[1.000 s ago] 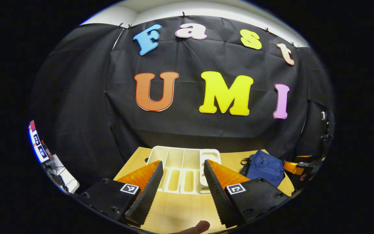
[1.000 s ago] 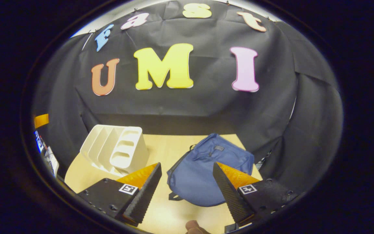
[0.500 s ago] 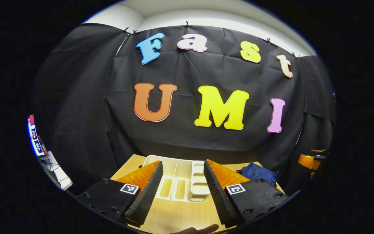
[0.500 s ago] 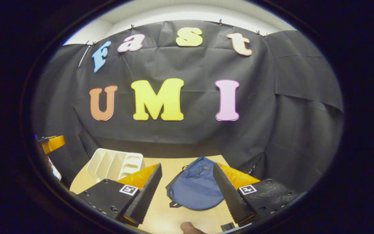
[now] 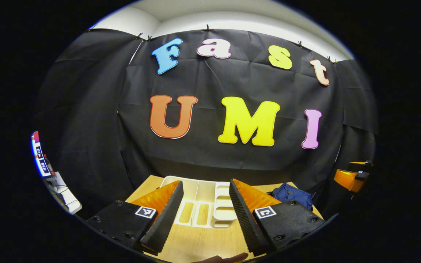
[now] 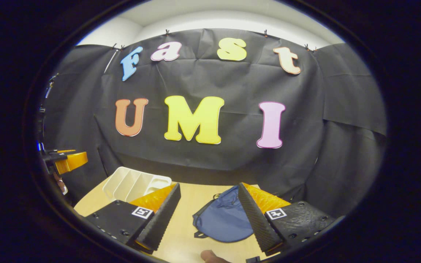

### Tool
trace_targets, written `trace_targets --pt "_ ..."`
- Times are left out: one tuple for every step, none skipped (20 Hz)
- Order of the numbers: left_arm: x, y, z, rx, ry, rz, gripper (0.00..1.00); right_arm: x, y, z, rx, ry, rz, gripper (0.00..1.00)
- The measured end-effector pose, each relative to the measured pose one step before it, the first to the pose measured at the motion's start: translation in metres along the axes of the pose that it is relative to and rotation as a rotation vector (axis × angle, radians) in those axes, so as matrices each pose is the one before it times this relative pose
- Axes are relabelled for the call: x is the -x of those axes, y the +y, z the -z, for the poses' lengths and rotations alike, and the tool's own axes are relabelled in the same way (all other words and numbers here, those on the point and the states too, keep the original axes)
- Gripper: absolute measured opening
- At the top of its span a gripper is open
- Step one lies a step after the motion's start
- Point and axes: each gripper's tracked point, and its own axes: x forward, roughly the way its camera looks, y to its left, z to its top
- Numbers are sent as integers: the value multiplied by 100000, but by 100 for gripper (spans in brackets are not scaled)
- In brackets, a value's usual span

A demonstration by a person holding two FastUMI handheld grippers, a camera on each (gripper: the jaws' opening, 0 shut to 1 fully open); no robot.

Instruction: Open the schoolbag, grab two books from the bookshelf and put them into the schoolbag.

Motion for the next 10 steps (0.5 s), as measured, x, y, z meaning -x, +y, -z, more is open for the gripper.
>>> trace_targets --pt "-170 -133 42 -26 400 405 83 -220 534 -184 103 202 -752 99" --pt "-100 -51 50 -58 271 380 82 -175 464 28 740 772 -616 96" --pt "-13 -4 44 -19 174 -34 82 -251 240 -48 862 56 -231 96" --pt "-30 60 71 -93 457 -146 82 -185 346 -408 230 -575 -381 99" --pt "9 71 121 -101 174 -126 83 -99 459 -345 -215 -488 -647 99" --pt "-8 24 -107 -97 -302 240 83 -138 168 -211 -221 -249 -108 99" --pt "-59 35 -103 -133 -188 318 83 -73 27 -53 189 -190 -112 99" --pt "19 85 -22 -146 -156 409 83 -11 36 -93 444 -74 84 94" --pt "170 -257 15 -53 -234 741 83 -20 75 38 327 70 -22 94" --pt "125 -102 -70 -239 -260 979 82 3 191 149 111 510 -436 96"
